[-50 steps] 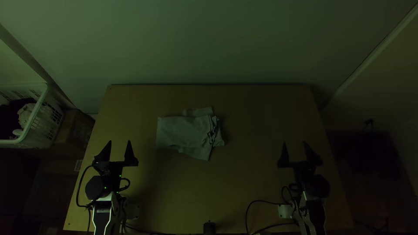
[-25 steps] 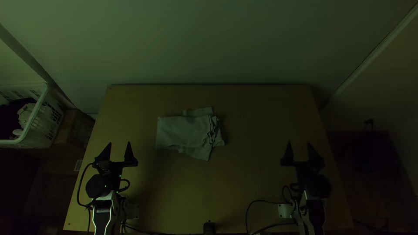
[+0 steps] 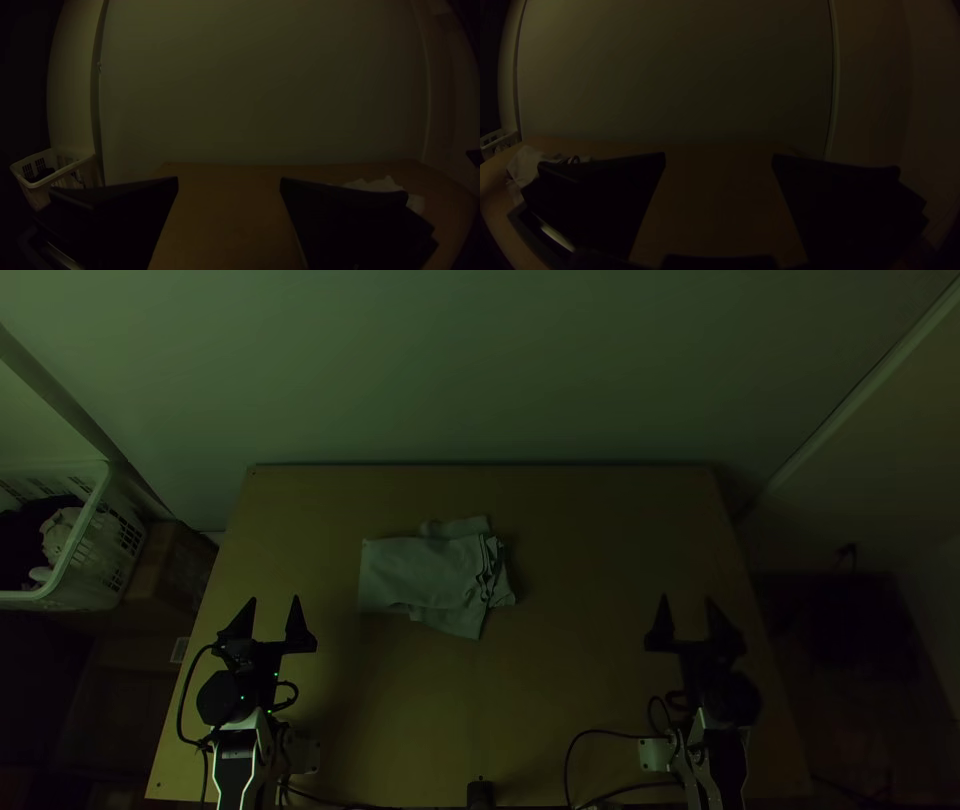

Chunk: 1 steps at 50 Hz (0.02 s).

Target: Fold the t-shirt

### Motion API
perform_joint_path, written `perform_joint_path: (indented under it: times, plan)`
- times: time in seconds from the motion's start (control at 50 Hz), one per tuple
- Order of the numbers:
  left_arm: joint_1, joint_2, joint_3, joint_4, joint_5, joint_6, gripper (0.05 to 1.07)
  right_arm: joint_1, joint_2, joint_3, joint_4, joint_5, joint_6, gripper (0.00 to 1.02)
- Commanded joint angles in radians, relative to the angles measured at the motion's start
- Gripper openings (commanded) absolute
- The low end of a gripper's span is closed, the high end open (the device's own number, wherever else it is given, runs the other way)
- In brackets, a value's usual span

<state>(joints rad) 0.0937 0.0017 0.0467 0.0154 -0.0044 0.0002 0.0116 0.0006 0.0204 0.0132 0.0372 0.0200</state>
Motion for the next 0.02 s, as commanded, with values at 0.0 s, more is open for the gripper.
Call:
perform_joint_path:
  times: [0.0]
  plan:
    - [0.005, -0.002, -0.044, -0.023, 0.004, -0.012, 1.03, -0.002, -0.004, -0.013, -0.022, 0.007, 0.021, 0.98]
